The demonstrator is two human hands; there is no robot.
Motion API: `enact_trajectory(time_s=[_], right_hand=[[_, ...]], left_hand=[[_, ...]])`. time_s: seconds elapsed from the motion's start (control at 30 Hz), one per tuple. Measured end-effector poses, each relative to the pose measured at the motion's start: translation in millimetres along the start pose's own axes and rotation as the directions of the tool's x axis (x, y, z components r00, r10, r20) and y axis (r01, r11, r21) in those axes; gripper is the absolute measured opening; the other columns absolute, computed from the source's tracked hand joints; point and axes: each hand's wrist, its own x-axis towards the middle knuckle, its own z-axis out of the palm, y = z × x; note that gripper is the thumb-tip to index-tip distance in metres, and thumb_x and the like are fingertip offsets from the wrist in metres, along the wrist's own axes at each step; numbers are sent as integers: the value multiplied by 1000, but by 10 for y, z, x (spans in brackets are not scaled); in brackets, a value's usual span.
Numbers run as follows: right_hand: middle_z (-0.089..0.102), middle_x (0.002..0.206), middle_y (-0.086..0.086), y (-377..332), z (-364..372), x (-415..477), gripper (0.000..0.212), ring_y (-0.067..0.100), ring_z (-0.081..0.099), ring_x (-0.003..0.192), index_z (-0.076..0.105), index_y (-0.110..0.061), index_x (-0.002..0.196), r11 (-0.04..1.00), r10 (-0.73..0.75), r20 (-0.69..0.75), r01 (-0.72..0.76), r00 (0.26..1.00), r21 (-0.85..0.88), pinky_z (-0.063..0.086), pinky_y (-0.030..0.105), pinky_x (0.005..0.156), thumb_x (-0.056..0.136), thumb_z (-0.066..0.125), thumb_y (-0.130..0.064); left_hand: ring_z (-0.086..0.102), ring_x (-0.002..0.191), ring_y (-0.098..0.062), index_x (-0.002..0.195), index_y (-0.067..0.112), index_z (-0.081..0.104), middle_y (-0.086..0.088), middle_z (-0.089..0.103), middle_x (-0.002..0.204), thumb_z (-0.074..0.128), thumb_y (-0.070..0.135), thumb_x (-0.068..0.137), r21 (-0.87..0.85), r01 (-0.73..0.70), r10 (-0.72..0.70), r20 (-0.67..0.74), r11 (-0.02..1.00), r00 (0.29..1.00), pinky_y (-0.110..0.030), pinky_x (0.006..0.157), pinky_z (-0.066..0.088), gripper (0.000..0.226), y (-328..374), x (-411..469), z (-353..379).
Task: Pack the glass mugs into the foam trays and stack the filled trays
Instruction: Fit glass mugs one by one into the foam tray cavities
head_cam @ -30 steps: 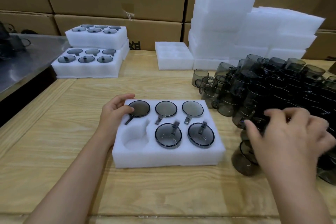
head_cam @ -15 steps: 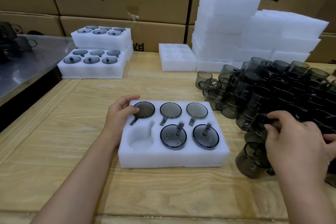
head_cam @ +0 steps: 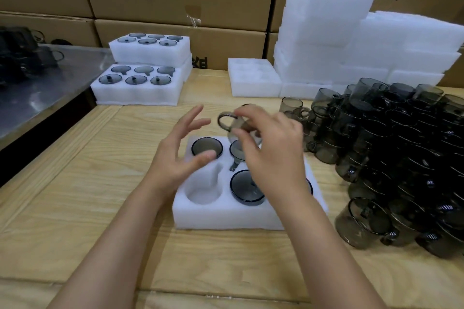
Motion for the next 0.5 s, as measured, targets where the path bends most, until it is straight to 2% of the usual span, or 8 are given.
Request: enact_trajectory(time_s=[0.07, 0.13, 0.2, 0.3, 0.4, 0.47, 0.5], right_hand=[[68, 81, -11, -23, 69, -61, 24, 20, 57, 78, 68, -21, 104, 997, 8, 55, -12, 998, 79, 38, 38, 85, 81, 68, -15], [69, 85, -13, -39, 117, -126, 27, 18, 57, 80, 68, -24, 107, 992, -4, 106, -9, 994, 124, 42, 41, 83, 82, 67, -17], [69, 88, -13, -67, 155, -178, 29, 17, 57, 79, 68, -25, 108, 987, -22, 109, 4, 994, 162, 45, 42, 81, 80, 67, -16], [69, 84, -6, -99, 179, -239, 30, 19, 56, 75, 70, -19, 107, 977, -51, 30, 44, 998, 207, 50, 41, 75, 78, 69, -12], [66, 103, -8, -60, 123, -240, 38, 12, 54, 98, 62, -17, 121, 955, -27, 42, 14, 999, 296, 43, 24, 91, 82, 64, -17], [53, 125, -14, 6, 55, -214, 51, 5, 43, 119, 50, -24, 133, 928, 22, 156, -78, 988, 363, 32, 15, 100, 83, 60, -21], [46, 134, -18, 38, 25, -201, 59, 1, 36, 127, 41, -30, 139, 904, 39, 255, -143, 966, 404, 29, 17, 105, 83, 58, -22]], left_hand=[[43, 130, 3, 146, 40, 31, 27, 54, 131, 74, 45, 70, 42, -54, 50, 95, 998, 994, -8, 100, 32, 88, 42, -10, 15], [49, 121, 6, 144, 38, 34, 30, 56, 125, 78, 41, 66, 18, -68, 65, 136, 998, 989, -4, 93, 34, 90, 88, 10, 24], [56, 111, 5, 136, 34, 44, 27, 60, 118, 77, 37, 63, -8, -71, 72, 141, 997, 987, -6, 90, 37, 80, 125, 31, 42], [60, 106, 1, 116, 26, 59, 19, 66, 112, 74, 31, 62, -79, -35, 44, 117, 996, 992, -10, 88, 41, 57, 170, 39, 72], [63, 107, -8, 112, 25, 64, 10, 71, 108, 80, 29, 60, -147, 6, 11, 111, 989, 994, -19, 90, 45, 55, 172, 40, 18], [64, 109, -14, 118, 22, 60, 1, 72, 109, 84, 23, 59, -181, 42, -13, 155, 983, 988, -22, 90, 48, 64, 159, 45, -14], [65, 108, -16, 119, 19, 57, -2, 72, 109, 86, 15, 58, -212, 73, -35, 176, 975, 984, -21, 88, 49, 67, 153, 48, -17]])
